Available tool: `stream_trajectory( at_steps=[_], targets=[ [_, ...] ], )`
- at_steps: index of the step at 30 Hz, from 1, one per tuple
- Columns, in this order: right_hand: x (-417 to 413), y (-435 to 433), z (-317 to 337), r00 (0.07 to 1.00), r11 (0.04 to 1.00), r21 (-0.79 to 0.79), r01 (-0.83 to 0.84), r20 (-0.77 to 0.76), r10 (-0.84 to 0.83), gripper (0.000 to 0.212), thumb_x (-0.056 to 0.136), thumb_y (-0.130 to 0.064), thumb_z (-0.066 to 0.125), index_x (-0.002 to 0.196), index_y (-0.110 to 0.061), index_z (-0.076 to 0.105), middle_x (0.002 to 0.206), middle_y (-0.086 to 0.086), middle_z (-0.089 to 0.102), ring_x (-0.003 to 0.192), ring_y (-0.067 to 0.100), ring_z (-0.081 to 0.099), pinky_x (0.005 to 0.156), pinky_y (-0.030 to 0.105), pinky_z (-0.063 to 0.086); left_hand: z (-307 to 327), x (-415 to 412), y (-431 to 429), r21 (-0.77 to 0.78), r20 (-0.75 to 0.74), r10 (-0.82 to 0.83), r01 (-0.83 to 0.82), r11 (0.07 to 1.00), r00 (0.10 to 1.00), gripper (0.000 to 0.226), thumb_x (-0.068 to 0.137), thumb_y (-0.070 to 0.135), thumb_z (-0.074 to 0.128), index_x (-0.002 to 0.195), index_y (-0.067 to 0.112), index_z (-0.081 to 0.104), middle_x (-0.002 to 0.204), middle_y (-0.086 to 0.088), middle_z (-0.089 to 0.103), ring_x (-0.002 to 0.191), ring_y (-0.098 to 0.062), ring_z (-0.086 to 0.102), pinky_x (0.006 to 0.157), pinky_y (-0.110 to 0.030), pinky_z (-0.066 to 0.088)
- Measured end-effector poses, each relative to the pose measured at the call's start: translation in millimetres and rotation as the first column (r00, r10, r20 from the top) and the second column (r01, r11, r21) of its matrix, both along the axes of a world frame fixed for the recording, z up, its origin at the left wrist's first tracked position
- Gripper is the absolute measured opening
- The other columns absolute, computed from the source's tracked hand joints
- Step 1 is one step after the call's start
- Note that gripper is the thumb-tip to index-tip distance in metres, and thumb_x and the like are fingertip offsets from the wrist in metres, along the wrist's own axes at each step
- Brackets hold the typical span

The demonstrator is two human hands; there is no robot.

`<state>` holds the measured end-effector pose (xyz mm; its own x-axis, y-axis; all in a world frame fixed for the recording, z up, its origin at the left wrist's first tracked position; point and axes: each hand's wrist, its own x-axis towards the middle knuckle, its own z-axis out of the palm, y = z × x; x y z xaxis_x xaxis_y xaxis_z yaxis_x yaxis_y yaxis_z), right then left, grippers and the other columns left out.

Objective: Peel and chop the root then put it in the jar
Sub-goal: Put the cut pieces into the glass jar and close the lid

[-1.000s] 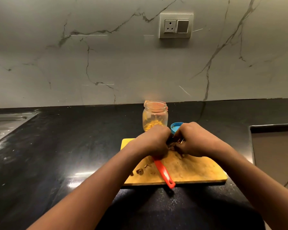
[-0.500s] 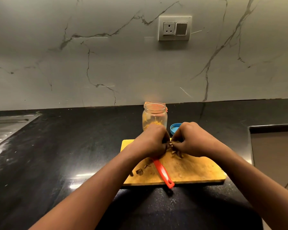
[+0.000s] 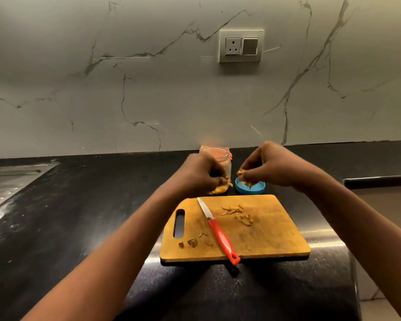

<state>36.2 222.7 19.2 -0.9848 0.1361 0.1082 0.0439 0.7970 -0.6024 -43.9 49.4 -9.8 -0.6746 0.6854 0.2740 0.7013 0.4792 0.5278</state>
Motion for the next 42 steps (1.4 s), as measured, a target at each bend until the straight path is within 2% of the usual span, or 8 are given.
stream_trajectory(
  at_steps=[4, 8, 12, 16, 24, 28, 35, 42],
  targets=[
    [-25, 6, 28, 0.998, 0.999, -0.041, 0.009, -0.07, -0.011, 0.013, 0.078, -0.011, 0.074, 0.089, -0.003, 0.074, 0.08, 0.009, 0.074, 0.074, 0.014, 0.071, 0.074, 0.026, 0.059, 32, -22, -2, 0.056, -0.023, 0.09, -0.089, 0.995, 0.996, 0.019, 0.088, 0.013, 0.069, 0.106, 0.009, 0.071, 0.092, -0.001, 0.072, 0.078, -0.004, 0.065, 0.07, -0.018, 0.054],
    [-60, 1, 49, 0.99, 0.991, -0.129, 0.035, -0.129, -0.052, 0.013, 0.078, -0.008, 0.074, 0.087, 0.001, 0.072, 0.076, 0.011, 0.072, 0.06, 0.01, 0.068, 0.054, 0.014, 0.055, 54, -49, 6, 0.087, -0.04, 0.206, -0.202, 0.975, 0.978, 0.017, 0.085, 0.017, 0.074, 0.099, 0.009, 0.075, 0.089, -0.003, 0.074, 0.076, -0.008, 0.068, 0.069, -0.02, 0.055],
    [-92, -8, 43, 0.987, 0.995, -0.021, 0.098, -0.125, -0.1, 0.011, 0.077, -0.006, 0.073, 0.086, 0.001, 0.073, 0.076, 0.01, 0.072, 0.065, 0.014, 0.071, 0.062, 0.022, 0.058, 49, -69, 16, 0.017, 0.014, 0.262, -0.262, 0.965, 0.965, 0.015, 0.083, 0.014, 0.076, 0.096, 0.007, 0.076, 0.083, -0.005, 0.073, 0.067, -0.007, 0.066, 0.058, -0.016, 0.051],
    [-105, -15, 29, 0.988, 0.988, 0.114, 0.1, -0.126, -0.086, 0.013, 0.076, -0.007, 0.074, 0.088, -0.002, 0.073, 0.078, 0.008, 0.073, 0.07, 0.012, 0.071, 0.073, 0.03, 0.06, 45, -76, 17, 0.009, 0.068, 0.255, -0.256, 0.967, 0.965, 0.017, 0.08, 0.013, 0.078, 0.096, 0.007, 0.076, 0.084, -0.006, 0.073, 0.071, -0.009, 0.068, 0.06, -0.018, 0.055],
    [-105, -22, 28, 0.991, 0.938, 0.347, 0.027, -0.132, 0.02, 0.022, 0.079, -0.016, 0.073, 0.099, -0.007, 0.071, 0.093, 0.006, 0.072, 0.081, 0.015, 0.067, 0.071, 0.026, 0.056, 45, -75, 8, 0.047, 0.07, 0.207, -0.211, 0.976, 0.976, 0.024, 0.072, 0.019, 0.084, 0.092, 0.01, 0.076, 0.084, -0.004, 0.073, 0.07, -0.011, 0.07, 0.052, -0.014, 0.053],
    [-105, -24, 28, 0.99, 0.926, 0.377, -0.001, -0.133, 0.055, 0.021, 0.078, -0.015, 0.074, 0.097, -0.008, 0.072, 0.092, 0.005, 0.072, 0.079, 0.014, 0.067, 0.068, 0.025, 0.057, 45, -73, 8, 0.061, 0.049, 0.215, -0.218, 0.974, 0.975, 0.022, 0.072, 0.019, 0.085, 0.09, 0.011, 0.076, 0.082, -0.004, 0.073, 0.07, -0.011, 0.071, 0.054, -0.016, 0.055],
    [-97, -21, 27, 0.977, 0.931, 0.366, -0.011, -0.193, 0.088, 0.015, 0.078, -0.007, 0.072, 0.093, -0.007, 0.073, 0.09, 0.006, 0.071, 0.078, 0.015, 0.068, 0.076, 0.032, 0.059, 45, -68, 5, 0.06, 0.019, 0.185, -0.186, 0.981, 0.983, 0.011, 0.084, 0.012, 0.074, 0.094, 0.013, 0.074, 0.083, 0.0, 0.07, 0.067, -0.005, 0.065, 0.049, -0.01, 0.047],
    [-92, -24, 30, 0.975, 0.916, 0.401, -0.018, -0.194, 0.104, 0.01, 0.077, -0.012, 0.075, 0.087, -0.009, 0.072, 0.086, 0.003, 0.07, 0.076, 0.012, 0.066, 0.066, 0.021, 0.055, 42, -64, 7, 0.046, -0.023, 0.186, -0.185, 0.982, 0.982, 0.009, 0.084, 0.015, 0.074, 0.093, 0.013, 0.075, 0.08, 0.003, 0.07, 0.065, -0.004, 0.064, 0.05, -0.011, 0.046]
  ],
)
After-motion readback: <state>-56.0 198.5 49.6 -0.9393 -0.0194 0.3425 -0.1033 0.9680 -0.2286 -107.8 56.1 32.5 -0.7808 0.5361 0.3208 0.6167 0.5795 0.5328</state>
